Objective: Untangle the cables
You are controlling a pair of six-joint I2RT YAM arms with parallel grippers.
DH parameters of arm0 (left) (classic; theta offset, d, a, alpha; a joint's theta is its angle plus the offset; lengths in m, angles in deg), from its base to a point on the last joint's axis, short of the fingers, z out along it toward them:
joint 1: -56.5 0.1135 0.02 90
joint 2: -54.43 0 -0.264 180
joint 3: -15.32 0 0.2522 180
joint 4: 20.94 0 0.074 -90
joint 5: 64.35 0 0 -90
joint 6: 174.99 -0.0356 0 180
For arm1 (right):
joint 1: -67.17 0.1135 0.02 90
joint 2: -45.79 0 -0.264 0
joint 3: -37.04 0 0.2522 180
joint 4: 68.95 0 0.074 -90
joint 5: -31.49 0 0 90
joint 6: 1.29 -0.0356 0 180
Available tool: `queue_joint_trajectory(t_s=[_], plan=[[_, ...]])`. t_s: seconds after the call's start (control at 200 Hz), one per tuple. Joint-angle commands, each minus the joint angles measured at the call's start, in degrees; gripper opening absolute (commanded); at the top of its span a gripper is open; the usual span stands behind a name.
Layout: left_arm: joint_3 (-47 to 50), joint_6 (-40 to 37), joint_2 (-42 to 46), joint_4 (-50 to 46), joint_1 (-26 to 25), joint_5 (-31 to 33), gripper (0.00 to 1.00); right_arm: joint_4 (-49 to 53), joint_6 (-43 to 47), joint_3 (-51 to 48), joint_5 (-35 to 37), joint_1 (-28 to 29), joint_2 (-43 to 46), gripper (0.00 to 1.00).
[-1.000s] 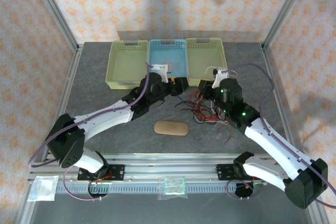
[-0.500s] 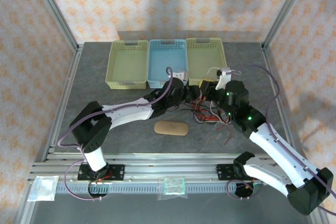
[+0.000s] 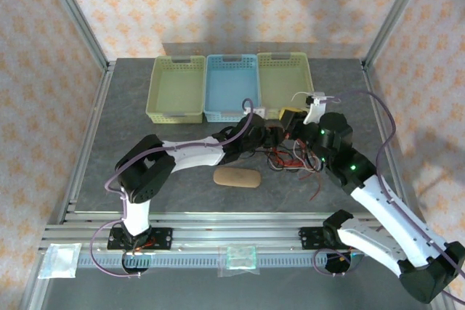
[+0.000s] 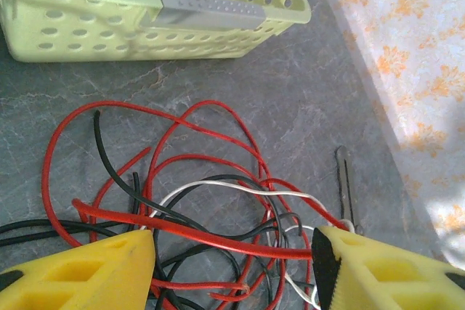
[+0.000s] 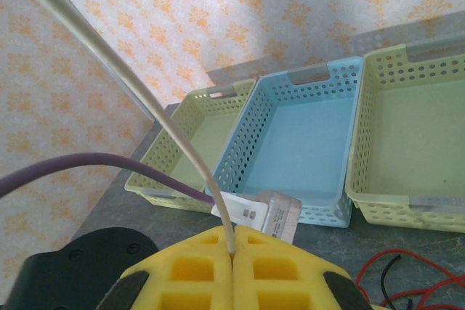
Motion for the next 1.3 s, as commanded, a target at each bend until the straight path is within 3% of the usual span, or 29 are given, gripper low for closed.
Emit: queue_joint_trajectory(t_s=[0.0, 0.461, 0.606, 0.726, 1.001, 1.167, 1.292], plan=[[-2.2, 0.6, -2.2, 0.2, -0.4, -0.7, 0.60, 1.1, 0.6, 3.2, -0.6, 0.0, 1.3, 0.00], [-1.7, 0.2, -3.8, -0.4, -0.6, -1.1, 0.60, 3.5, 1.0, 6.6, 0.7, -0.1, 2.9, 0.00], [0.0, -1.2, -1.2, -0.1, -0.6, 0.4, 0.60, 4.4, 0.2, 6.9, 4.5, -0.1, 3.0, 0.00], [2.8, -3.4, 5.9, 0.2, -0.6, 4.3, 0.60, 6.2, 1.0, 8.3, 6.8, -0.1, 2.3, 0.00], [9.0, -8.0, 19.2, -4.2, 0.4, 13.9, 0.62, 12.0, 6.5, 17.4, 12.6, -0.1, -10.1, 0.00], [12.9, -7.8, 24.6, -5.5, 3.2, 13.8, 0.63, 12.8, 11.6, 24.8, 14.5, -1.3, -19.5, 0.00], [16.7, -6.4, 28.4, -4.3, 5.7, 12.9, 0.68, 12.4, 13.5, 29.2, 10.2, -5.7, -27.0, 0.00]])
